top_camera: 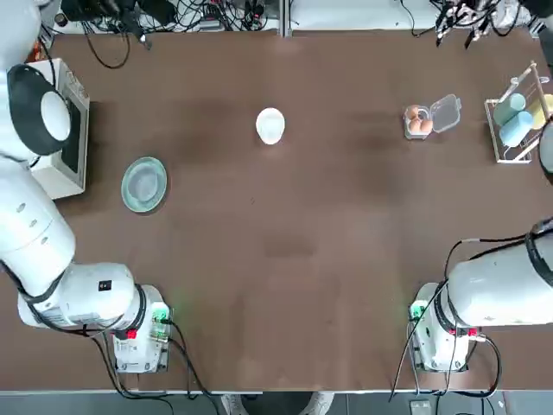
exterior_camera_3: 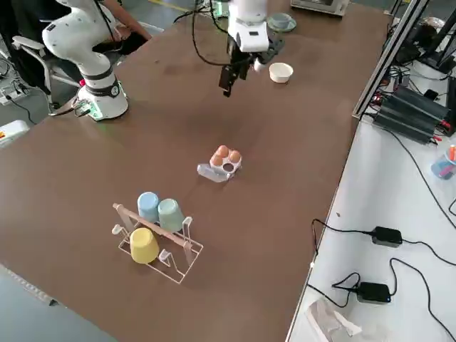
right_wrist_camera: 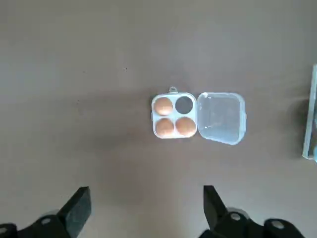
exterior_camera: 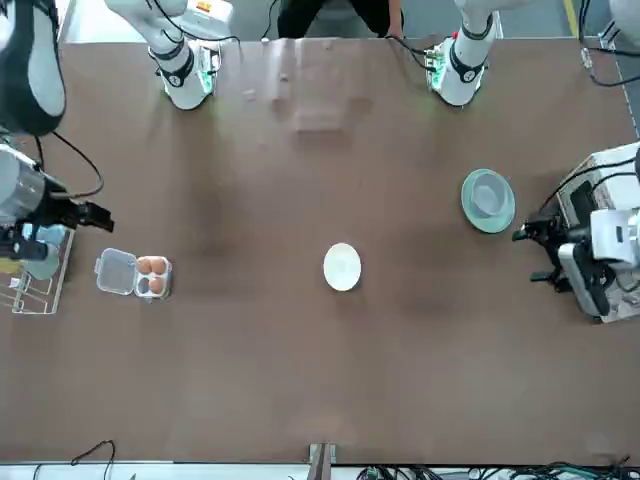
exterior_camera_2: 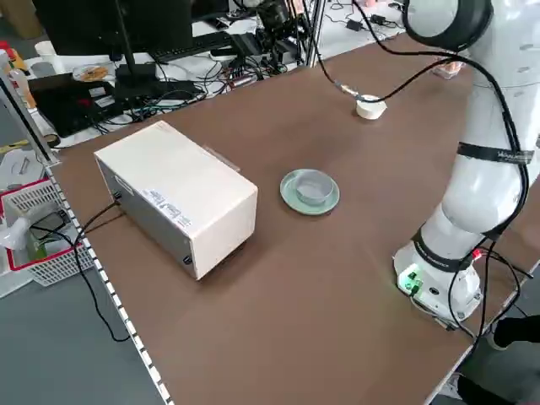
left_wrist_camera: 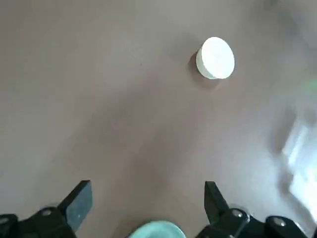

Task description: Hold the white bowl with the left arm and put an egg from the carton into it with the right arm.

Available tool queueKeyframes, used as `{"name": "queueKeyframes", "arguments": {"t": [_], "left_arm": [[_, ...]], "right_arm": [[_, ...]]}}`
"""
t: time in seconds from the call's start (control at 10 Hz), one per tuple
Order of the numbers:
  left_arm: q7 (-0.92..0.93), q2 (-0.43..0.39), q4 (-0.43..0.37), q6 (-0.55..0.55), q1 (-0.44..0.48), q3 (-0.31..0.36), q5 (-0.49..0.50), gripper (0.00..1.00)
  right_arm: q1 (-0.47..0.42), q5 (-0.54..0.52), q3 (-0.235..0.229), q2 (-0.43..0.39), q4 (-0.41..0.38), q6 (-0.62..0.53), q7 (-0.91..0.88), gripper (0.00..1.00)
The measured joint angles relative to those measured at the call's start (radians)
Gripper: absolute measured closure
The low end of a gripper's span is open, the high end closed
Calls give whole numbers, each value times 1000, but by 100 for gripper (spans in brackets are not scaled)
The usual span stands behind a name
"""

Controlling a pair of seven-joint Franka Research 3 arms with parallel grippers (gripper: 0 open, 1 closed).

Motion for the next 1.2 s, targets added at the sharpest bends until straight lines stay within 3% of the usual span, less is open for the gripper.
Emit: {"name": "queueKeyframes", "arguments": {"t": [0.2,0.4,0.8,1.2], "left_arm": [[163,47,-44,58,-19,-4,-87,0],[309,75,-141,147,-47,-23,-173,0],[457,124,-274,296,-50,-62,-338,0],[719,174,-346,462,-53,-202,-396,1]], "right_arm": [[8,0,0,88,1,75,0,0],[8,0,-2,171,2,130,0,0],[8,0,-1,294,2,233,-1,0],[-1,-1,1,355,-41,330,-21,0]]}}
